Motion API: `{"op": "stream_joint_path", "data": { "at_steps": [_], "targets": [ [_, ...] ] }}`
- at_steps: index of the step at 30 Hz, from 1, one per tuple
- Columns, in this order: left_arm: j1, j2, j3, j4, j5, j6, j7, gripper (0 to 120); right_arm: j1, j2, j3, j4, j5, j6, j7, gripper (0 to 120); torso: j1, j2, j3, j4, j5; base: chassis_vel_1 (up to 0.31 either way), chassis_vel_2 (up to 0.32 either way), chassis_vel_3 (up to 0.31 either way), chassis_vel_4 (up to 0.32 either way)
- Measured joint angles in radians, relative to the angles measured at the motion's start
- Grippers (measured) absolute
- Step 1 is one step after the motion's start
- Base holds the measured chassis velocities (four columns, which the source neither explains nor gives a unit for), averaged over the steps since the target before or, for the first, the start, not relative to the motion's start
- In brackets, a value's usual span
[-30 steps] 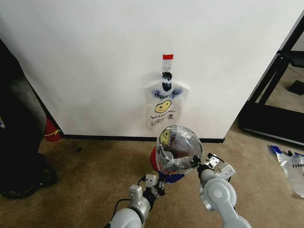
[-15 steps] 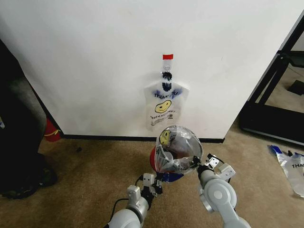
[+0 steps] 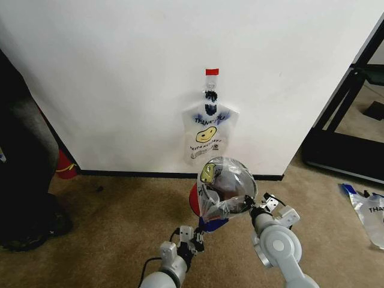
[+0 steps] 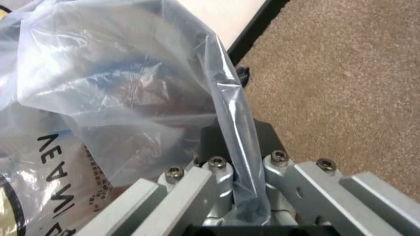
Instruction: Pick up the garbage bag from the wall and place it over the trash bin.
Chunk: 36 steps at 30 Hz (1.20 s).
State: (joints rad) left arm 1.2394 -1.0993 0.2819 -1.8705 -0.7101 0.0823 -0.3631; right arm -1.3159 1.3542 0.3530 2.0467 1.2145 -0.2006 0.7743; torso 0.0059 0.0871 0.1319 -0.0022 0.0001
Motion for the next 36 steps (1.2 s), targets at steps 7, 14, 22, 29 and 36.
{"op": "stream_joint_path", "data": {
  "at_steps": [7,14,22,29,36],
  "targets": [
    [-0.088,-0.083,0.076,0.059,0.019,0.0,-0.009,0,-0.003,0.012,-0.01,0.007,0.003,0.0,-0.002,0,0.0,0.0,0.0,-0.0001,-0.0001,0.0,0.0,0.0,0.0],
    [-0.116,-0.109,0.08,0.08,0.02,-0.001,-0.019,0,-0.008,0.013,-0.01,0.008,0.003,0.0,-0.003,0,0.0,0.0,0.0,-0.0001,0.0,0.0,0.0,0.0,0.0],
    [-0.088,-0.083,0.064,0.049,0.02,-0.008,-0.011,0,-0.003,0.019,-0.013,-0.008,-0.004,0.001,-0.002,0,0.0,0.0,0.0,-0.0002,-0.0002,0.0,0.0,0.0,0.0],
    [0.007,0.066,0.048,-0.087,0.066,0.021,0.02,13,0.025,0.016,-0.013,-0.038,-0.022,0.001,0.012,0,0.0,0.0,0.0,0.0,-0.0001,0.0,0.0,0.0,0.0],
    [0.074,0.169,-0.001,-0.186,0.133,0.019,0.042,34,0.032,-0.011,-0.019,-0.049,-0.041,-0.006,0.02,0,0.0,0.0,0.0,0.0,-0.0004,0.0,0.0,0.0,0.0]
  ]
}}
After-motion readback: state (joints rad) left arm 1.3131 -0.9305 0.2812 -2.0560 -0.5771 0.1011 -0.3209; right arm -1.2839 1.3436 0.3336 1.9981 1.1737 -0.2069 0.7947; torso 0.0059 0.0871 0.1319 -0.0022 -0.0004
